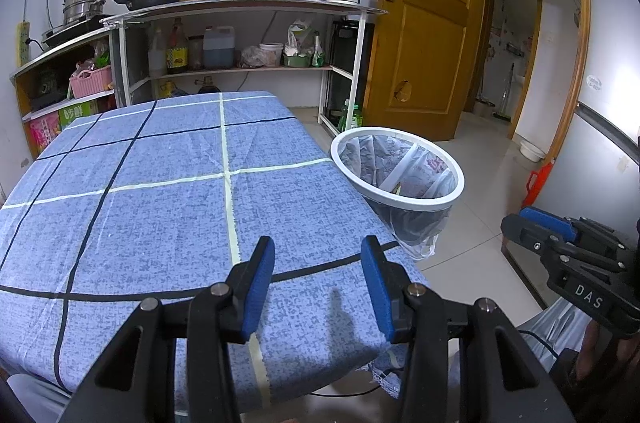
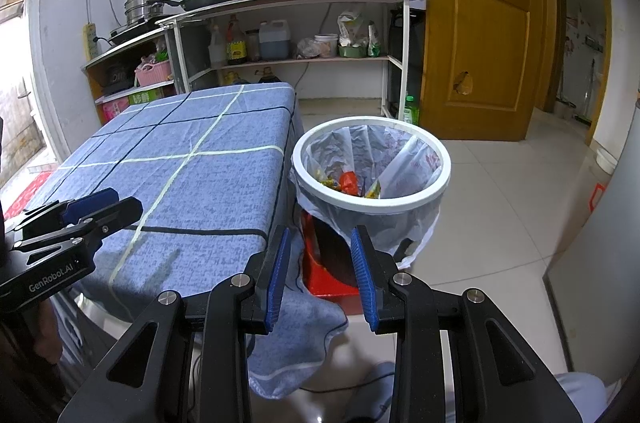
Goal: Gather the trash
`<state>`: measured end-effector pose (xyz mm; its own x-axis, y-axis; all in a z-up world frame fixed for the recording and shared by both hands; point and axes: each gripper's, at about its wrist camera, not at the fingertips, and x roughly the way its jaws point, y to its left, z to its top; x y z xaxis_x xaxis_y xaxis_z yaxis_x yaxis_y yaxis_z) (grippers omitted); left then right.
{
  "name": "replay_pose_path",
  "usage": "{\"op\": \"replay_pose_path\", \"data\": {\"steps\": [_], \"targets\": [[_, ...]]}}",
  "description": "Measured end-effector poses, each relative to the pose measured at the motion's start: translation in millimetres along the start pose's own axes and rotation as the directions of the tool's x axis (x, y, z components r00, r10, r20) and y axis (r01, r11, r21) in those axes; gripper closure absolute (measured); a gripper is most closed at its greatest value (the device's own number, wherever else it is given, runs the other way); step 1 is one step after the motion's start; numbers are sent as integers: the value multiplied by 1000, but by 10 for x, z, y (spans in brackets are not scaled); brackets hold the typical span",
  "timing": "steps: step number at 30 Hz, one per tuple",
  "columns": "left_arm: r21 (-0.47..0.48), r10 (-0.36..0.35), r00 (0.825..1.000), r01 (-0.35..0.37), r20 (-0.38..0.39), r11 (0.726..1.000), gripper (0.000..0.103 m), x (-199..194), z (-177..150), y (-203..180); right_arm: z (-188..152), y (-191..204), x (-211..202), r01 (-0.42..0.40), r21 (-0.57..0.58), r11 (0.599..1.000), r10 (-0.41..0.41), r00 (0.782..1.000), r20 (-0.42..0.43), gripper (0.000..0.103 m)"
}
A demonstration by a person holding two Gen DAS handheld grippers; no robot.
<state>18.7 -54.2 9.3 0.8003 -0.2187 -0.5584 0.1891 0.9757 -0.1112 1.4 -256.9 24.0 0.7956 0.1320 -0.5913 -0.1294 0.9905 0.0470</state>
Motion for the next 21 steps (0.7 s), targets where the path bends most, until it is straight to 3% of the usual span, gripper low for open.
{"op": "replay_pose_path", "data": {"steps": [21], "targets": [[15,2,1000,-2,3,1000,56,-2,30,-37,-2,-8,11,-1,0,1000,1,1000,-1,71]]}}
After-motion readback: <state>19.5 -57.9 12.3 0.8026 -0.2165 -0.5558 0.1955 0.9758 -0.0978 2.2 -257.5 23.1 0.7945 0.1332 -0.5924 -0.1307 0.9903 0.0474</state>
